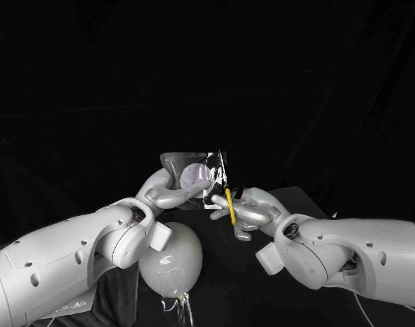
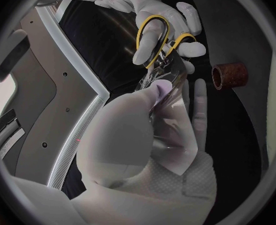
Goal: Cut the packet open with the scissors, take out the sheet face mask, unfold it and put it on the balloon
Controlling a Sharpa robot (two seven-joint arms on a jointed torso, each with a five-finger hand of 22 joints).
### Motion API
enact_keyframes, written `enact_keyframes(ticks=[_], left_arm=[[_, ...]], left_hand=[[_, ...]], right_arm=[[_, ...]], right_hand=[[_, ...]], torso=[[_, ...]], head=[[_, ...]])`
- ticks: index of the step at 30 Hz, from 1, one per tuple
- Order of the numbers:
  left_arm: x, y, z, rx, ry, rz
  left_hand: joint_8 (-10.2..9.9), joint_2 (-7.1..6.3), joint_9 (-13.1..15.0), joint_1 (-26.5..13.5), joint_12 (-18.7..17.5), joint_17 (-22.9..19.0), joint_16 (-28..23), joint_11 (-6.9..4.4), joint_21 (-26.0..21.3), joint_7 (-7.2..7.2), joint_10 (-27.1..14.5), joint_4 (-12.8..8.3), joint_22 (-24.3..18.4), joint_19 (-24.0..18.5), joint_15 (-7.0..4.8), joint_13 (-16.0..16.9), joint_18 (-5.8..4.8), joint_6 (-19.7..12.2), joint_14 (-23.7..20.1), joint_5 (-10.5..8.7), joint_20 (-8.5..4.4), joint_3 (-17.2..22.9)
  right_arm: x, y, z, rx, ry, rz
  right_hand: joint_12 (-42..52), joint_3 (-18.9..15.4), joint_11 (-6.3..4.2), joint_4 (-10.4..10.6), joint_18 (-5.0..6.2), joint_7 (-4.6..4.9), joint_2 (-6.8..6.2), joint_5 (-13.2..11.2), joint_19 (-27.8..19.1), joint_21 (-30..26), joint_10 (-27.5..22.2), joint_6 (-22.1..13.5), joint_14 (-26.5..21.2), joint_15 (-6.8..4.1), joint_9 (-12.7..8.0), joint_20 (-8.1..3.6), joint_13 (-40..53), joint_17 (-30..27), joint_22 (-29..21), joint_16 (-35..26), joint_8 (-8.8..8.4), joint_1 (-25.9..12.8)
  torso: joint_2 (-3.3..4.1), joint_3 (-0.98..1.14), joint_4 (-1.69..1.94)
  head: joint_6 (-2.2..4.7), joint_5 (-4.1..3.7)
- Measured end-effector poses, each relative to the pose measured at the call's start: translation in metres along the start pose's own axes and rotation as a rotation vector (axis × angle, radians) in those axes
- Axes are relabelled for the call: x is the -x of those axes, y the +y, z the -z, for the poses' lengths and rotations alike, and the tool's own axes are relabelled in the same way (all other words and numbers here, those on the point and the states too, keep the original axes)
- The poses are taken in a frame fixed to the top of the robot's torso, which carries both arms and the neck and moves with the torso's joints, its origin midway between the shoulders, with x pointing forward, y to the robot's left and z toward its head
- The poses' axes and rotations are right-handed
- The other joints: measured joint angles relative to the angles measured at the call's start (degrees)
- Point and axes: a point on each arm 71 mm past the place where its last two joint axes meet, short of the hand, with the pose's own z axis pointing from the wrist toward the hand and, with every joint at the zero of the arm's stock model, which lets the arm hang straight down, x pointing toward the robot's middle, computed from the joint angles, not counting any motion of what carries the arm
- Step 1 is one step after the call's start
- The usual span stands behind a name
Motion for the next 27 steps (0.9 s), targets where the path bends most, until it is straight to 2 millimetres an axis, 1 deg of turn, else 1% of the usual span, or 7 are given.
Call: enact_keyframes(ticks=[4,8,10,11,16,19,27], left_arm=[[0.001,0.000,0.001,-0.001,0.001,-0.007],[0.002,0.001,0.001,-0.001,0.001,-0.012],[0.002,0.001,0.001,-0.001,0.001,-0.013],[0.002,0.002,0.002,0.000,0.003,-0.015],[0.000,0.004,0.002,0.006,0.008,-0.015],[0.001,0.004,0.002,0.007,0.008,-0.014],[0.005,0.006,0.004,0.017,-0.011,0.006]], left_hand=[[0.0,0.00,0.0,0.0,0.0,0.0,0.0,0.00,0.0,0.07,0.0,0.0,0.0,0.0,0.00,0.0,0.00,-0.1,0.0,0.17,0.00,0.0],[0.0,-0.01,0.0,0.0,0.0,0.0,0.0,0.01,0.0,0.08,0.0,0.0,0.0,0.0,0.00,0.0,0.00,-0.1,0.0,0.20,0.00,0.0],[-0.1,-0.01,0.0,0.0,0.0,0.0,0.0,0.01,0.0,0.12,0.0,0.0,0.1,0.0,0.00,0.1,0.00,0.0,0.0,0.20,0.00,0.0],[-0.1,-0.01,0.0,0.0,0.1,0.0,0.0,0.01,0.0,0.21,0.0,-0.2,0.1,0.0,0.00,0.1,-0.24,0.0,0.0,0.20,0.00,0.2],[0.1,-0.01,0.0,0.0,0.2,0.0,0.0,0.01,0.0,0.21,0.0,-0.2,0.1,0.0,0.00,0.1,-0.38,0.0,0.0,0.20,0.00,0.2],[0.1,-0.02,0.0,0.0,0.2,0.0,0.0,0.01,0.0,0.22,0.0,-0.2,0.1,-0.2,0.01,0.1,-0.38,0.0,0.0,0.20,-0.21,0.2],[0.1,-0.15,0.0,-0.2,0.2,0.0,0.0,0.01,0.2,0.22,0.0,-0.2,0.1,-0.2,0.01,0.0,-0.38,0.0,0.0,0.20,-0.21,0.2]], right_arm=[[0.002,0.000,-0.001,-0.002,-0.006,-0.001],[0.004,-0.001,-0.002,-0.007,-0.018,-0.004],[0.006,-0.001,-0.002,-0.010,-0.028,-0.005],[0.006,-0.001,-0.002,-0.009,-0.034,-0.006],[0.011,0.001,-0.003,-0.008,-0.063,-0.005],[0.014,0.000,-0.003,-0.012,-0.081,-0.004],[0.026,-0.003,-0.001,-0.021,-0.143,-0.003]], right_hand=[[0.9,0.0,-0.43,0.0,-0.01,-0.34,0.25,0.0,0.2,0.9,1.4,1.2,0.0,0.00,0.2,0.19,0.0,0.8,0.0,0.5,0.38,0.3],[4.8,-0.2,0.63,-0.2,-0.09,-2.82,2.19,0.0,2.9,5.1,4.7,6.5,0.0,-2.16,1.6,-1.49,2.0,3.7,0.0,1.6,3.38,1.7],[5.9,-0.2,0.67,-0.2,-0.38,-3.73,2.91,0.0,3.5,6.0,5.5,8.0,0.0,-2.79,2.0,-2.09,2.6,4.5,0.0,1.7,4.26,2.1],[6.5,-0.3,-0.27,-0.2,-0.41,-4.23,3.75,0.0,3.9,6.7,7.6,9.0,-0.1,-3.23,2.4,-2.47,3.0,5.1,0.0,1.9,4.95,2.2],[12.9,-0.2,-0.79,-1.2,-0.82,-3.59,3.95,0.0,6.4,10.4,9.4,10.7,-0.2,-5.02,6.5,-4.97,7.9,6.2,0.0,2.2,10.38,2.3],[23.9,-0.2,-0.79,-1.5,-1.69,-3.60,3.96,0.0,7.4,12.5,9.4,10.7,-0.3,-5.28,11.6,-7.07,21.1,6.6,0.0,2.3,15.19,2.3],[25.8,-0.2,-0.81,-1.0,-1.87,-4.83,4.24,-0.1,7.9,14.4,9.4,9.4,-0.3,-5.68,17.2,-7.54,32.0,6.8,0.0,2.7,19.34,2.0]], torso=[[-0.02,0.00,0.00],[-0.02,0.00,0.00],[-0.02,-0.01,0.00],[-0.02,-0.01,0.00],[-0.02,-0.01,-0.02],[-0.02,0.00,-0.02],[-0.05,0.01,-0.04]], head=[[0.01,-0.08],[0.05,-0.09],[0.08,-0.09],[0.09,-0.09],[-0.01,-0.13],[-0.05,-0.22],[0.14,-0.52]])
